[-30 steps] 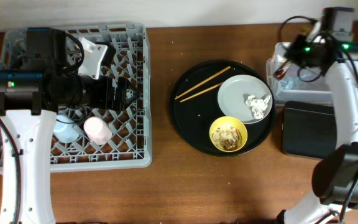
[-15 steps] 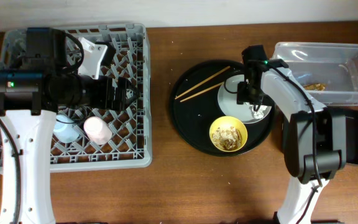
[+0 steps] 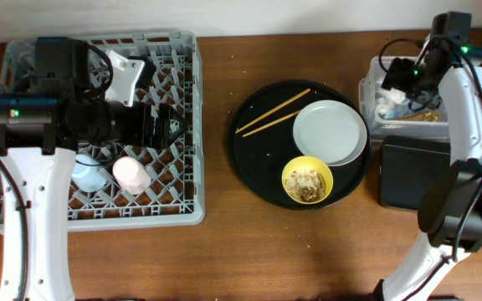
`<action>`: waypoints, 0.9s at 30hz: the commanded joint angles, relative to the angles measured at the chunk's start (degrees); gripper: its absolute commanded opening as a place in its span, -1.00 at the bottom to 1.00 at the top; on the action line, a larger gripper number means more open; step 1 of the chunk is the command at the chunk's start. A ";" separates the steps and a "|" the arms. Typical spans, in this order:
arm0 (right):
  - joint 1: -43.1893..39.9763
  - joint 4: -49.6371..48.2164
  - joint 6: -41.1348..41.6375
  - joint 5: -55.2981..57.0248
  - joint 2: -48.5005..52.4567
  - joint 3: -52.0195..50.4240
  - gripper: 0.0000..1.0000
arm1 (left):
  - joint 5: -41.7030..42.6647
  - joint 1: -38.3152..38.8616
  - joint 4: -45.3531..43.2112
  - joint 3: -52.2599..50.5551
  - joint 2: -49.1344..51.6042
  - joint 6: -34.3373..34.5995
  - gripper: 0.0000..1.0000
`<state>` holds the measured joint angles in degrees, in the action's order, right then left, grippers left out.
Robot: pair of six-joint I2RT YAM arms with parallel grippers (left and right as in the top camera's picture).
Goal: Sort waste into correct bins and load items into the dishwasher rack
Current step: 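Tip the yellow bowl's food scraps onto the black tray with right gripper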
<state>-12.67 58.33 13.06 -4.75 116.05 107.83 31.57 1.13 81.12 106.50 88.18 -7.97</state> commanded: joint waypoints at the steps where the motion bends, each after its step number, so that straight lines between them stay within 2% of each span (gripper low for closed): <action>1: 4.22 11.45 -0.85 -8.94 -12.74 1.05 0.46 | 1.01 0.00 -0.02 0.68 -0.42 -1.16 0.99; 3: 13.66 22.43 -2.99 -6.29 -14.93 1.01 0.18 | 1.01 0.00 -0.02 0.68 -0.39 -1.16 0.99; 4: 18.80 25.16 -2.97 -4.79 -14.62 -0.15 0.15 | 1.01 0.00 -0.02 0.68 -0.39 -1.16 0.99; 5: 25.31 24.96 -1.97 -4.15 -14.45 -3.85 0.14 | 1.01 0.00 -0.02 0.68 -0.42 -1.16 0.99; 7: 32.76 19.54 2.08 -0.52 -14.43 -11.13 0.14 | 1.01 0.00 -0.02 0.68 -0.42 -1.16 0.99; 9: 33.57 18.91 3.78 -0.57 -14.45 -12.59 0.14 | 1.09 0.00 0.00 0.68 -0.42 -1.16 0.99; 11: 32.61 23.12 3.96 -0.55 -16.87 -12.59 0.09 | 2.67 0.00 -0.63 0.68 -0.42 -1.11 0.99; 12: 31.82 24.76 3.69 -0.59 -20.70 -12.59 0.17 | 5.22 0.00 -3.61 0.68 -0.39 -1.11 0.99; 14: 32.61 23.45 3.74 -0.61 -23.21 -13.42 0.17 | 7.39 0.11 -5.90 0.57 -0.33 -1.14 0.99; 15: 34.60 18.84 3.76 -0.57 -22.88 -18.25 0.16 | 5.77 0.39 -6.62 0.46 -0.17 -1.14 0.99; 17: 36.85 7.98 3.78 -0.59 -22.84 -29.79 0.09 | 8.11 0.37 -7.41 0.48 -0.17 -1.14 0.95; 18: 36.92 4.72 5.66 0.57 -22.80 -33.86 -0.01 | 7.89 0.96 -6.43 0.39 0.00 -1.16 0.81; 19: 35.41 3.58 5.55 -1.66 -22.80 -34.64 -0.01 | 1.53 4.85 -4.70 -0.96 0.09 -1.16 0.78; 20: 35.56 1.64 0.59 -5.62 -22.75 -34.69 0.00 | -7.34 8.90 -5.01 -2.40 0.09 -1.05 0.79; 21: 37.22 0.07 -0.39 -3.74 -21.86 -35.17 0.00 | -8.96 11.08 -6.12 -2.78 0.09 -0.24 0.81; 22: 38.36 -1.27 -1.73 -2.51 -20.98 -35.80 0.01 | -8.94 12.00 -7.23 -2.75 0.09 -0.22 0.98; 24: 42.71 -5.79 -2.01 3.13 -15.13 -37.07 -0.01 | -8.96 12.22 -8.63 -2.75 0.09 0.96 0.99; 25: 43.08 -7.04 0.42 5.51 -11.56 -37.07 -0.09 | -8.96 12.22 -8.17 -2.75 0.09 0.96 0.99; 27: 42.64 -8.35 1.81 5.51 -7.23 -37.07 -0.44 | -8.96 12.22 -8.02 -2.75 0.09 0.96 0.99</action>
<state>30.39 50.85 12.99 -2.37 104.84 71.53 23.44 13.17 73.01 103.85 88.38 -7.49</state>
